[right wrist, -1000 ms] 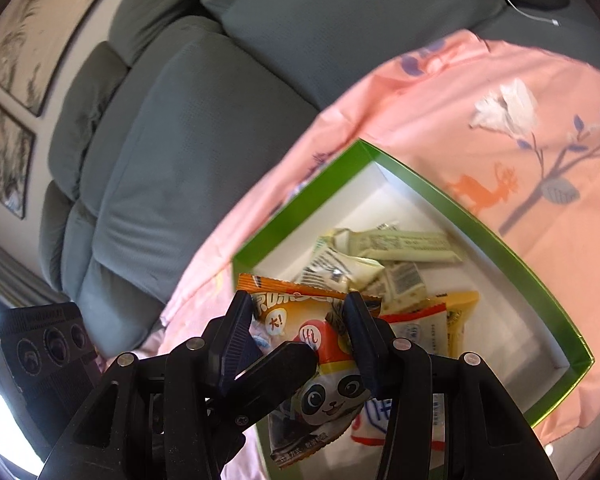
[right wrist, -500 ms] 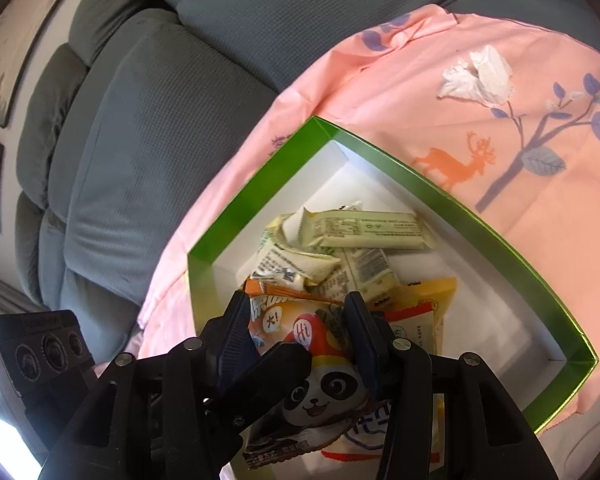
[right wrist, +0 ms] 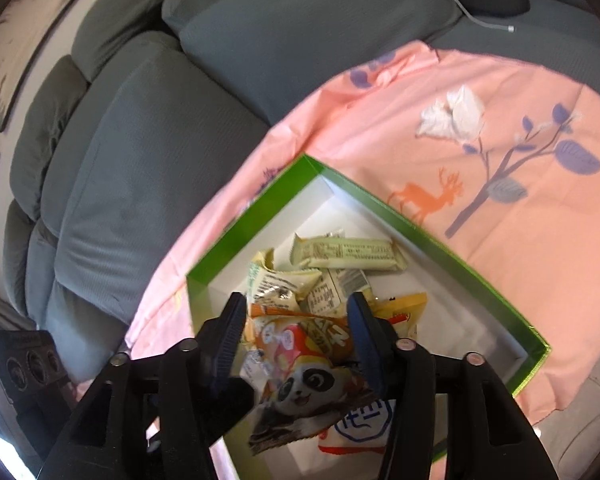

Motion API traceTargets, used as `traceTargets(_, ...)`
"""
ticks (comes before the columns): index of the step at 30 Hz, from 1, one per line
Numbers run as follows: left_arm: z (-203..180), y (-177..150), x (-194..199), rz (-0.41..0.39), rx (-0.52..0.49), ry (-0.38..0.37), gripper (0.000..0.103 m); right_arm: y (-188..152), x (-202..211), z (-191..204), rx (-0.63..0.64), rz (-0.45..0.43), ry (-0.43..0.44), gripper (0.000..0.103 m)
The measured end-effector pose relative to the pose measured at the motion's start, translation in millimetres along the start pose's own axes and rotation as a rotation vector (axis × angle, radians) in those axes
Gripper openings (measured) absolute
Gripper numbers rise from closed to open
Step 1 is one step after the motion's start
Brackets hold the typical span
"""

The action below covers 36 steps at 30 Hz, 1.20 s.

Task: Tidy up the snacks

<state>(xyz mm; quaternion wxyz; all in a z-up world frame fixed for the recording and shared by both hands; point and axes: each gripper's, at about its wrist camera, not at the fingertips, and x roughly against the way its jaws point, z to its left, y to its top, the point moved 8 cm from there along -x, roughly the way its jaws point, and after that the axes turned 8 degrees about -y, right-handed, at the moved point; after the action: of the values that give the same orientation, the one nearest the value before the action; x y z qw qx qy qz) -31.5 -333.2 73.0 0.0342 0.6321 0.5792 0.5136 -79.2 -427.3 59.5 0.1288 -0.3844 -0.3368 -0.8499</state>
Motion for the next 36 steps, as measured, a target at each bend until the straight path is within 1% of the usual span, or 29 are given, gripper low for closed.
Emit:
traceTargets(1,-0.3,2.3,6.9,-0.017,-0.008,0.017,0.094,1.4,6.9,1.0,0.004,-0.024,-0.009,0.062)
traceTargets(2,-0.3,4.2,11.9,-0.030,-0.013,0.031,0.096,2.0,10.7,1.8,0.008,-0.038,-0.017,0.067)
traceTargets(4,1.5,7.8,24.9,-0.058,-0.017,0.070,0.103,4.4,23.3,2.9,0.020,-0.083,-0.064,0.071)
traceTargets(6,3.6,10.3,33.7,-0.073,-0.021,0.104,0.102,5.9,34.2,4.4,0.035,-0.120,-0.098,0.077)
traceTargets(9,7.1,9.9,46.9,-0.089,-0.014,0.132,0.102,6.5,46.1,10.2,0.055,-0.153,-0.109,0.084)
traceTargets(15,12.9,4.6,58.6,-0.091,0.010,0.155,0.102,4.8,58.6,17.0,0.094,-0.190,-0.168,0.086)
traceTargets(17,14.0,3.0,59.5,-0.088,0.011,0.162,0.102,3.8,59.3,18.8,0.099,-0.190,-0.173,0.086)
traceTargets(22,15.6,0.5,62.1,-0.094,0.022,0.172,0.102,1.2,59.2,20.0,0.121,-0.189,-0.221,0.086)
traceTargets(24,16.7,0.3,64.0,-0.099,0.026,0.174,0.102,1.0,58.5,19.2,0.119,-0.186,-0.225,0.086)
traceTargets(29,17.0,-1.3,63.0,-0.088,0.030,0.171,0.102,1.1,58.6,18.2,0.123,-0.188,-0.240,0.086)
traceTargets(36,13.9,-4.9,60.7,-0.072,0.015,0.171,0.102,1.3,58.2,8.5,0.106,-0.182,-0.283,0.086)
